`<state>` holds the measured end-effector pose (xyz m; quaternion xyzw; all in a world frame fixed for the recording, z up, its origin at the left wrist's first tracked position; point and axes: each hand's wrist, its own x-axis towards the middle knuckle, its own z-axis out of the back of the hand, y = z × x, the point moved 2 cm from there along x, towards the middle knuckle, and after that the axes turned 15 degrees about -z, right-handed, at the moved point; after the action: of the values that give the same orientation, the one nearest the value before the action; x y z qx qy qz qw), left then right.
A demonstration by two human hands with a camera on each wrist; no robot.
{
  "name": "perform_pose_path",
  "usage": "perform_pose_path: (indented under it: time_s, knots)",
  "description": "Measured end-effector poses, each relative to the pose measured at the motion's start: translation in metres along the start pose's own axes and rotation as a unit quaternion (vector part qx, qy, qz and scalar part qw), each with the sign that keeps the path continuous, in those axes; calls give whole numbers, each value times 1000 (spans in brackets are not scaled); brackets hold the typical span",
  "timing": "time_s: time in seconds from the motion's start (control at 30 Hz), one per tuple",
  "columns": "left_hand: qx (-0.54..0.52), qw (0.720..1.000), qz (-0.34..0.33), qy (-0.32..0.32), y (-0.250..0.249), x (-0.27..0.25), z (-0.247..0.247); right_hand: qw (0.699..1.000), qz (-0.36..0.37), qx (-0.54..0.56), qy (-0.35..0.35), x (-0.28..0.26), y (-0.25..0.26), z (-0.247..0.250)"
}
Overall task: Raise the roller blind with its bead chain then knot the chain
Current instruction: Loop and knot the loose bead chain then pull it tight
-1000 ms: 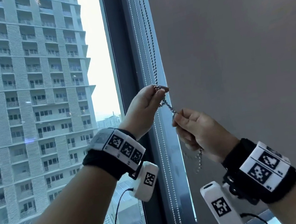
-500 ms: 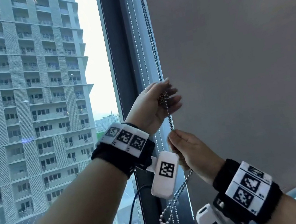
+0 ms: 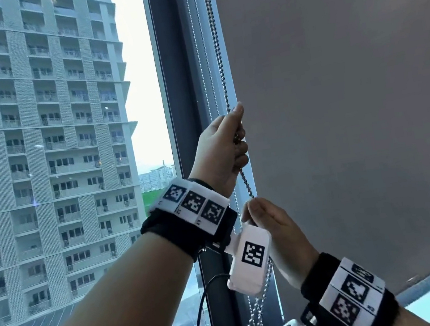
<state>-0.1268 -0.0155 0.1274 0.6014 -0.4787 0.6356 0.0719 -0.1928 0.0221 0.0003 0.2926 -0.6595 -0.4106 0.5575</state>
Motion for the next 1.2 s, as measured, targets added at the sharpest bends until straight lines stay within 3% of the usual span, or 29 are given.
perform_pose_path:
  time_s: [0.1,0.17,0.23,0.33,0.4,0.5,0.63,0.7,0.73,0.87,0.97,1.07,1.2]
  knots:
    - [74,996,-49,-9,0,-3,5,1000,-11,-10,1,-2,1,0]
    - [175,978,-109,-2,-3,-3,8,1000,-5,-15,3,-3,4,1]
    - [312,925,-217,33,-8,-1,15,1000,14,-17,0,-3,7,6]
    - [517,764,-360,138,-16,3,23,998,59,-12,-6,-2,16,20]
    - [615,675,-361,189,-20,4,27,996,87,-11,-16,-1,29,32]
    - [656,622,-364,222,-26,6,32,991,123,-14,-43,5,56,49]
    - [657,604,-381,242,-28,5,34,980,182,-47,-57,21,93,61]
    - [643,613,-406,216,-26,4,33,974,206,-77,-52,30,108,61]
    - [627,632,-411,198,-25,6,31,970,216,-94,-53,33,115,60]
    - [504,761,-392,115,-25,16,28,959,243,-139,-52,47,138,56]
    - [380,858,-336,76,-29,17,23,957,260,-124,-34,57,151,53]
    - [308,902,-299,42,-32,17,21,932,304,-191,-49,64,161,50]
    - [171,960,-224,6,-32,14,14,864,305,-370,-153,80,160,44]
